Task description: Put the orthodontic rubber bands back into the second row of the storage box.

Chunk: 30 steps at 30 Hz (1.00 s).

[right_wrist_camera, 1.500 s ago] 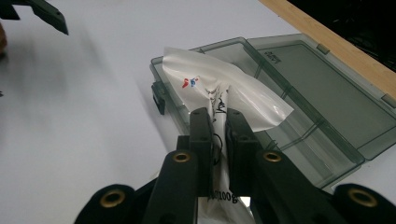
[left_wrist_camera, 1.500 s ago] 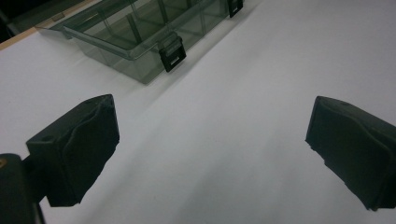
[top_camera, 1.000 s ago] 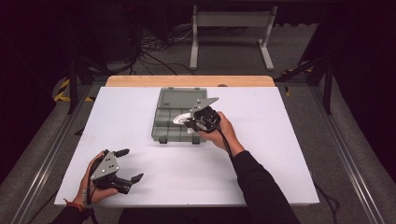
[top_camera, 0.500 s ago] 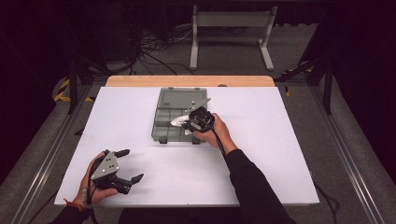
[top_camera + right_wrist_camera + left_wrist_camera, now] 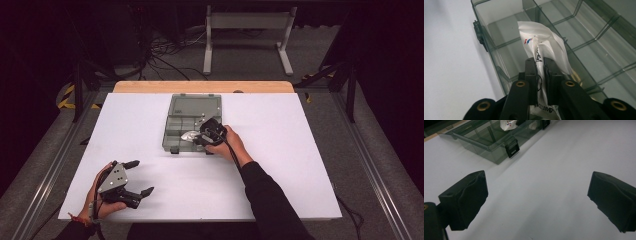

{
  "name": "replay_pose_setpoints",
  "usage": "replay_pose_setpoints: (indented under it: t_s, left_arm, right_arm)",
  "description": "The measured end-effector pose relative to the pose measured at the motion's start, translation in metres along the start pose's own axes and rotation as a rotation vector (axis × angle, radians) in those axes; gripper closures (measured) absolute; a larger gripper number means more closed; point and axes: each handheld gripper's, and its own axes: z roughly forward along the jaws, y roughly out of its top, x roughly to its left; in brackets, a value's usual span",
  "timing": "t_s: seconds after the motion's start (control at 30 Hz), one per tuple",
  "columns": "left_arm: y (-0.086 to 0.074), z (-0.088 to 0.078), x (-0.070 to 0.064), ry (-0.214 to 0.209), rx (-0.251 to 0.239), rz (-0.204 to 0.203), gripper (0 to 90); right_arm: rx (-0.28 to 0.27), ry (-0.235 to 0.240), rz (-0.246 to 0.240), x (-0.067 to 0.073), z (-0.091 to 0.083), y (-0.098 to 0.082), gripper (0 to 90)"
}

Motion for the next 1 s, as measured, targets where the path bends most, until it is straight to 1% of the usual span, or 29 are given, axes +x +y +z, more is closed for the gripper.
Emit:
replay_pose_setpoints:
  t_s: [0.07,0.1,0.13,0.27,0.37,0.4,0.43,0.47,0.5,0.53,0.57,0.63,0.67,0.7,0.77,0.9,1.0]
  left_arm:
    - [0.000,0.000,0.000,0.000,0.002,0.003,3.7]
    - [0.000,0.000,0.000,-0.002,0.000,-0.002,3.7]
    - [0.000,0.000,0.000,-0.001,0.000,0.003,3.7]
    - [0.000,0.001,0.000,-0.006,-0.002,-0.002,3.7]
    - [0.000,0.001,-0.001,-0.005,0.003,0.001,3.7]
    - [0.000,0.001,0.000,-0.002,0.001,0.008,3.7]
    - [0.000,0.001,-0.001,-0.004,0.001,0.001,3.7]
    - [0.001,0.001,0.000,-0.005,0.001,0.006,3.7]
    - [0.001,0.000,-0.001,-0.006,0.000,0.006,3.7]
    - [0.001,0.000,0.000,-0.005,-0.001,0.005,3.7]
    - [0.001,0.000,0.000,-0.005,-0.001,0.005,3.7]
    - [0.001,0.001,0.000,-0.004,0.001,0.007,3.7]
    - [0.001,0.001,0.000,-0.003,0.000,0.006,3.7]
    - [0.001,0.001,0.000,-0.001,0.003,0.008,3.7]
    - [0.001,0.000,0.000,-0.003,-0.001,0.009,3.7]
    - [0.001,0.000,0.000,0.001,-0.004,0.006,3.7]
    - [0.001,0.000,0.000,0.001,-0.003,0.008,3.6]
  right_arm:
    - [0.028,-0.001,-0.004,0.000,0.002,0.000,83.4]
    - [0.050,-0.003,-0.006,0.000,0.004,-0.001,83.3]
    - [0.072,0.000,-0.011,-0.001,0.007,-0.002,83.3]
    - [0.067,0.020,0.008,-0.004,0.007,-0.002,83.0]
    - [0.070,0.018,0.007,-0.004,0.007,-0.002,82.3]
    - [0.068,0.019,0.009,-0.004,0.007,-0.002,82.0]
    - [0.068,0.016,0.010,-0.004,0.007,-0.002,81.4]
    - [0.066,0.009,0.010,-0.004,0.007,-0.002,80.3]
    - [0.066,-0.001,0.012,-0.003,0.007,-0.002,80.1]
    - [0.069,-0.019,0.003,-0.001,0.006,-0.002,80.0]
    - [0.069,-0.019,0.003,-0.001,0.006,-0.002,80.0]
    - [0.068,-0.057,-0.015,0.003,0.006,-0.001,77.1]
    - [0.064,-0.067,-0.013,0.004,0.005,0.000,76.2]
    - [0.058,-0.068,-0.016,0.004,0.004,0.000,74.9]
    - [0.039,-0.063,-0.002,0.005,0.002,0.000,71.7]
    - [0.025,-0.073,0.003,0.007,-0.002,0.000,65.6]
    - [0.009,-0.083,0.008,0.008,-0.005,0.000,63.6]
